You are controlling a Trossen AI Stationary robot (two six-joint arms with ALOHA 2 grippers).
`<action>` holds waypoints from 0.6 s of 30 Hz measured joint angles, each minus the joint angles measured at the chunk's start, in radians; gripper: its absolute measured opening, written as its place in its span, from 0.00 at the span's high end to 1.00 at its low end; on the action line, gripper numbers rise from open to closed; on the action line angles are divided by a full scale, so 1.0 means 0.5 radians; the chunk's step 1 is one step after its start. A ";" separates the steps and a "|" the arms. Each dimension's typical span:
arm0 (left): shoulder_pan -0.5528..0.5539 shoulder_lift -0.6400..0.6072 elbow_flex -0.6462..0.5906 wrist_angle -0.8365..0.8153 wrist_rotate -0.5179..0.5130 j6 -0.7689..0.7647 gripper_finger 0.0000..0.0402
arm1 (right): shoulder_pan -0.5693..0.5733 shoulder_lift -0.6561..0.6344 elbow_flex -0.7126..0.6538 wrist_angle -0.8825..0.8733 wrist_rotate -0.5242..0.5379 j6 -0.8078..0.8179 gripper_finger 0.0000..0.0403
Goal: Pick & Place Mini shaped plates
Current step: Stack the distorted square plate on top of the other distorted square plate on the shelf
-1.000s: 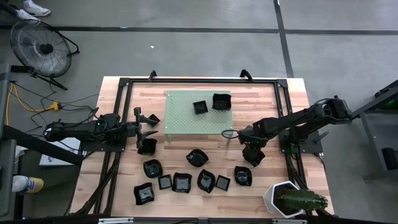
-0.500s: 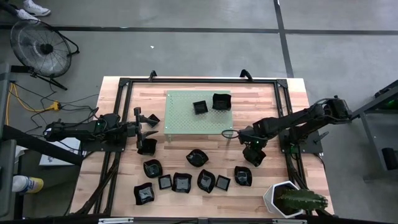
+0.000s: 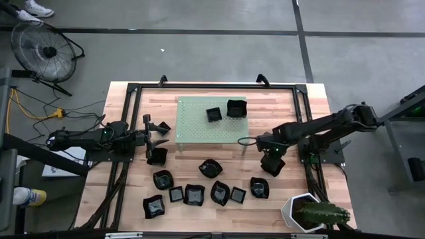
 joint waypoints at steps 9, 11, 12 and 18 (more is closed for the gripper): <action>0.000 0.000 0.000 0.000 0.000 0.000 0.52 | 0.000 -0.002 0.296 -0.263 -0.020 -0.070 1.00; 0.000 0.000 0.000 0.000 0.000 -0.001 0.52 | 0.000 -0.002 0.396 -0.356 -0.033 -0.096 1.00; 0.000 0.000 0.000 -0.001 0.000 0.000 0.52 | 0.000 -0.002 0.456 -0.423 -0.030 -0.105 1.00; 0.000 0.000 0.000 0.000 0.000 0.000 0.52 | -0.001 -0.005 0.888 -0.732 0.050 -0.182 1.00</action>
